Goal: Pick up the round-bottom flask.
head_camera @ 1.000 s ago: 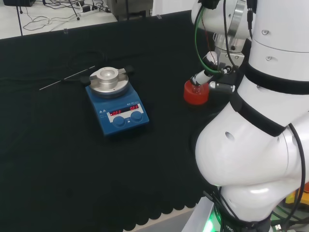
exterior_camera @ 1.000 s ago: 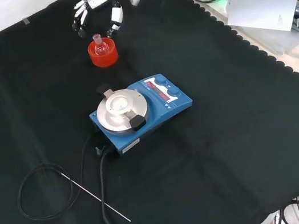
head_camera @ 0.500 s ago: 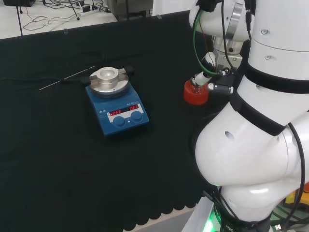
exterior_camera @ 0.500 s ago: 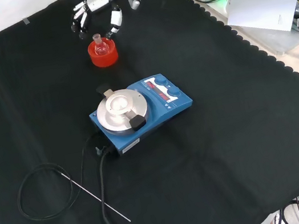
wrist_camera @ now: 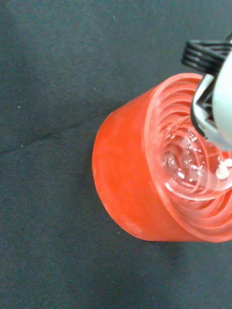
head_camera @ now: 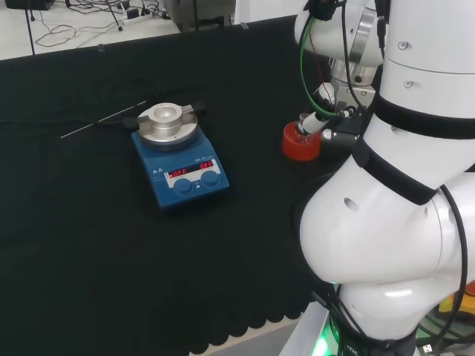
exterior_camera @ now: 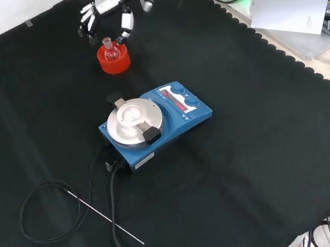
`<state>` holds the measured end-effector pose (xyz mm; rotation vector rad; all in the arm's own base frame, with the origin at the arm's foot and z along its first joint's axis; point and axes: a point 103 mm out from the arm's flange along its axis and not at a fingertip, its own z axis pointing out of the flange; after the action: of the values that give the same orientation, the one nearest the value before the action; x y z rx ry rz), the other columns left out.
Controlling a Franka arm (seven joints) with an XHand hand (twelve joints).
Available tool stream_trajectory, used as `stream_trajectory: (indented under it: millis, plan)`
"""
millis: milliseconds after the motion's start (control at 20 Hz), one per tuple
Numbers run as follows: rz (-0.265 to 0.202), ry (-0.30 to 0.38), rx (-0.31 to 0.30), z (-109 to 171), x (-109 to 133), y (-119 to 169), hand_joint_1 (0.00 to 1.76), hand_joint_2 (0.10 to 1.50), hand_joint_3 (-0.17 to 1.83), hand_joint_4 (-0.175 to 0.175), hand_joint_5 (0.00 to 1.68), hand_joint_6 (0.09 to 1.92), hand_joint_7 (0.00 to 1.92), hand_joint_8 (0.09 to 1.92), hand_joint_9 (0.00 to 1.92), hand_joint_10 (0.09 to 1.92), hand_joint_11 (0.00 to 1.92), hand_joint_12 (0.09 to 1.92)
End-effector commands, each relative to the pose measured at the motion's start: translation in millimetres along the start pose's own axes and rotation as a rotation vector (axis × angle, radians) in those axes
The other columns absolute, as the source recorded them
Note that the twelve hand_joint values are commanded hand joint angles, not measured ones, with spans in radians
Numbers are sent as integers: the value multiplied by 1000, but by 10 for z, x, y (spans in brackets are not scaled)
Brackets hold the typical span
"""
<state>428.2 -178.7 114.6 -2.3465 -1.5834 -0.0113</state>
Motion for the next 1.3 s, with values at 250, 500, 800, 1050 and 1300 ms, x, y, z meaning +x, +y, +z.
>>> stream_trajectory:
  millis: [250, 500, 800, 1050, 1300]
  plan:
    - [-7, 4, -11, 40, 100, 25, 932, 611, 658, -45, 684, 619, 164, 652, 357, 693, 0, 1330]
    - [-12, -6, -28, 54, 159, 47, 928, 616, 658, -54, 718, 665, 174, 656, 364, 694, 0, 1337]
    - [-9, -4, -38, 10, 26, 117, 924, 629, 656, -58, 752, 729, 191, 664, 378, 693, 0, 1354]
    - [-4, -13, -50, -6, 11, 128, 927, 638, 656, -60, 778, 754, 201, 668, 384, 693, 0, 1361]
    - [-4, -16, -52, -5, 17, 136, 936, 646, 657, -61, 813, 777, 215, 674, 389, 693, 0, 1373]
